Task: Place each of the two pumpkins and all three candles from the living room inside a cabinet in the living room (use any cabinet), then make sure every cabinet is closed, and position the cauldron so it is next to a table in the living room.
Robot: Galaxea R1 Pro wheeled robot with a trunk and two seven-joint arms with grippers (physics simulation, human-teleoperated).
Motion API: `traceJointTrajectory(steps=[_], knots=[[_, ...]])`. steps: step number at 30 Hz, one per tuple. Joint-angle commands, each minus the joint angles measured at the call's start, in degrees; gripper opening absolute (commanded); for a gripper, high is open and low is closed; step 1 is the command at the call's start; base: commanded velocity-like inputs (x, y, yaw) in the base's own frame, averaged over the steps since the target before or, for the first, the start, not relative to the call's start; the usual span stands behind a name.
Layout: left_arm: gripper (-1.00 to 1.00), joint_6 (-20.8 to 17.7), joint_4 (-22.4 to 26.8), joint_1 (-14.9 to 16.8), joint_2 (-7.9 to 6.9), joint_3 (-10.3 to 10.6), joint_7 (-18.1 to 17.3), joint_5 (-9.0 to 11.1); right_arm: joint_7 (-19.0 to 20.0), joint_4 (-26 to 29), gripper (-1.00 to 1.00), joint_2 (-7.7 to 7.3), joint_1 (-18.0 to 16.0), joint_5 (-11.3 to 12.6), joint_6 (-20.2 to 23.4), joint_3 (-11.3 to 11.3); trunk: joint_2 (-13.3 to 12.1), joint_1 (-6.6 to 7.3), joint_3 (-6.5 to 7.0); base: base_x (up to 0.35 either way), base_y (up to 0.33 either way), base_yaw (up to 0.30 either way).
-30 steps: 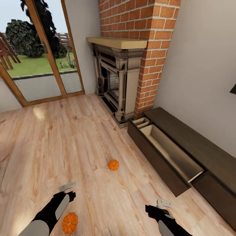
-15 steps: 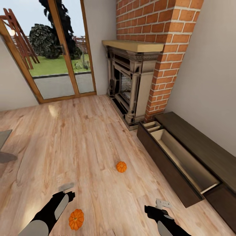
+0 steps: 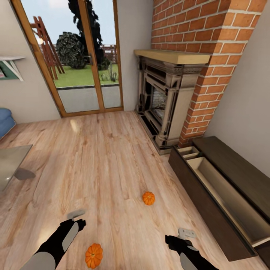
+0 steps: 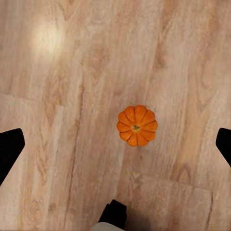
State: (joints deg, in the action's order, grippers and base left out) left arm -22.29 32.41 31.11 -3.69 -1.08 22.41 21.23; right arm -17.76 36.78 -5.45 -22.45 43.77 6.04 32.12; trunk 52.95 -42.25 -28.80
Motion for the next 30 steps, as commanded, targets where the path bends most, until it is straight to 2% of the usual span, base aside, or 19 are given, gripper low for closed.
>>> traceJointTrajectory(steps=[1,15,30], knots=[[1.0,-0.2,0.1,0.0,0.0,0.0,0.4,0.6,-0.5,0.1,1.0,-0.09,0.0,0.3,0.2,0.4,0.0,-0.01,0.01,0.014,0.001,0.223],[1.0,-0.2,0.1,0.0,0.08,0.0,0.4,0.5,-0.5,0.2,1.0,0.0,0.0,0.3,0.3,0.4,0.0,-0.01,0.96,0.008,-0.095,0.223],[1.0,-0.2,0.1,0.0,0.0,0.0,0.4,0.5,-0.5,0.2,1.0,0.0,0.0,0.3,0.3,0.4,0.0,-0.01,1.98,0.114,-0.072,0.223]])
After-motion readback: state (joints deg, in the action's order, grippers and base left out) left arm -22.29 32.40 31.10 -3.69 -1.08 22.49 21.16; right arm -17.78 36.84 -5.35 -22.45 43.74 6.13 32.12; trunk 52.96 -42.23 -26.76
